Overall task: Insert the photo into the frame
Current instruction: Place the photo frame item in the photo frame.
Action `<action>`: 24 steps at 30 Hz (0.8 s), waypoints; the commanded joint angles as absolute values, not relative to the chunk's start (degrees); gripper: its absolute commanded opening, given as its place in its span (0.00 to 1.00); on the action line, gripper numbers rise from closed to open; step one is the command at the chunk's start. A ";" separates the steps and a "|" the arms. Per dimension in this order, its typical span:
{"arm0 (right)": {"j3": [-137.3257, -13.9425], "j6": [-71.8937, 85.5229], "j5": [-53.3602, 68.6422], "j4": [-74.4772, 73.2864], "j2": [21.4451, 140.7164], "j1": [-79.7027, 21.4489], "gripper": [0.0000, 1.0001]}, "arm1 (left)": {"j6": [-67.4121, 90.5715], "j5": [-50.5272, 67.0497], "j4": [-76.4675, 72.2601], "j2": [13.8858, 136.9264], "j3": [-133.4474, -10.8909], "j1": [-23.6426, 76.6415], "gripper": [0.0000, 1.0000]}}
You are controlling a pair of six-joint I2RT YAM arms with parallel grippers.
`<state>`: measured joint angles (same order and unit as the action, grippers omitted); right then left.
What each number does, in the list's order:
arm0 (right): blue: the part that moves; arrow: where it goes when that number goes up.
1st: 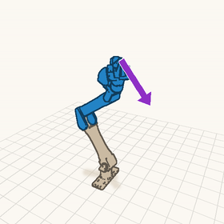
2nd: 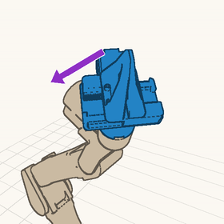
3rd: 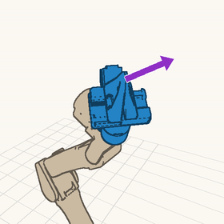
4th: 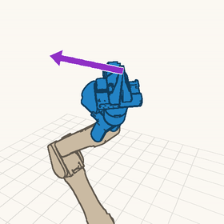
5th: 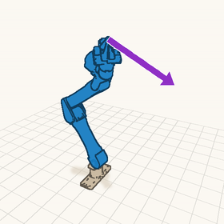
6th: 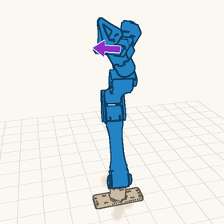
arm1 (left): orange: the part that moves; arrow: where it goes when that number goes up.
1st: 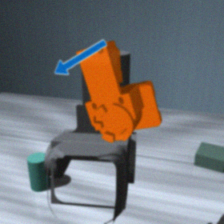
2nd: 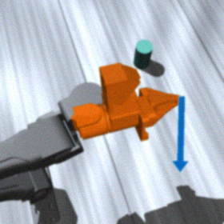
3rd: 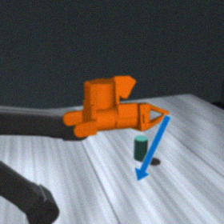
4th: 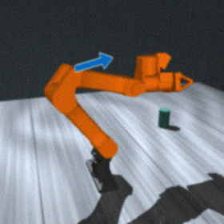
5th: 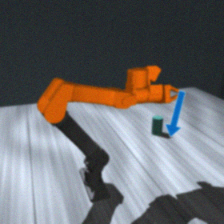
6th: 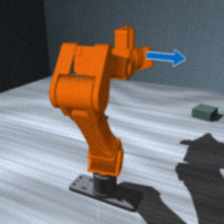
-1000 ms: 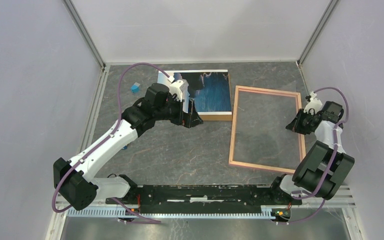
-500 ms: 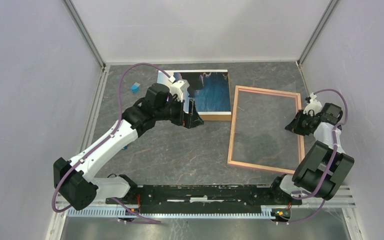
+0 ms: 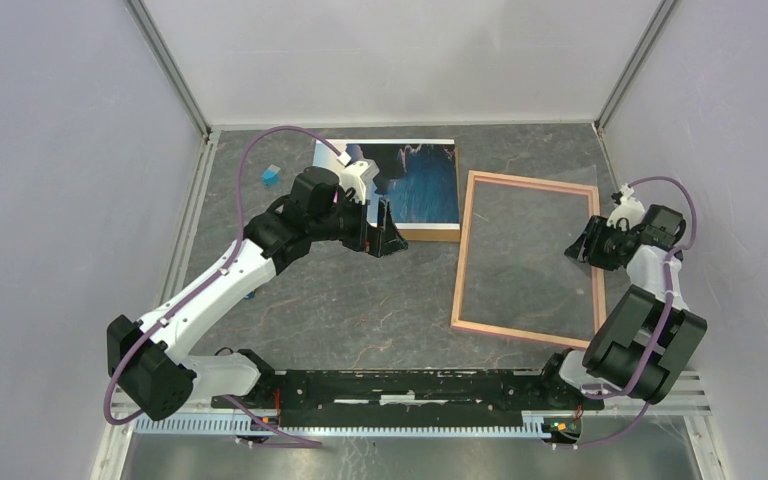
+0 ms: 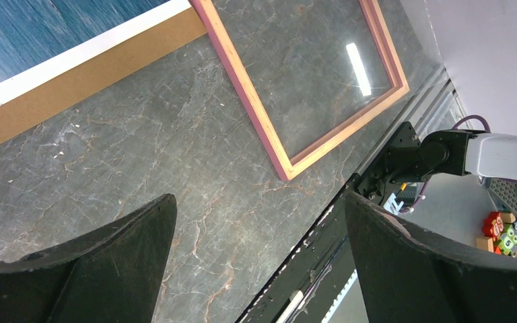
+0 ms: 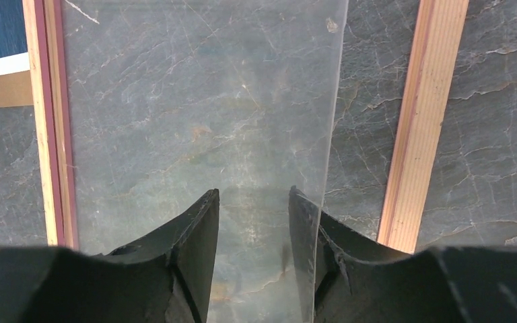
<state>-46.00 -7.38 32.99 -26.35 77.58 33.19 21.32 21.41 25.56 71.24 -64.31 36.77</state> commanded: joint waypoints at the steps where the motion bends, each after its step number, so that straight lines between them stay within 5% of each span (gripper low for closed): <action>1: -47.07 -7.91 33.00 -25.21 76.32 32.43 0.49 | 21.36 23.09 22.91 70.86 -64.18 37.01 1.00; 24: -44.38 -0.30 36.04 -17.09 75.58 32.43 0.41 | 21.44 23.71 22.92 70.92 -64.34 37.01 1.00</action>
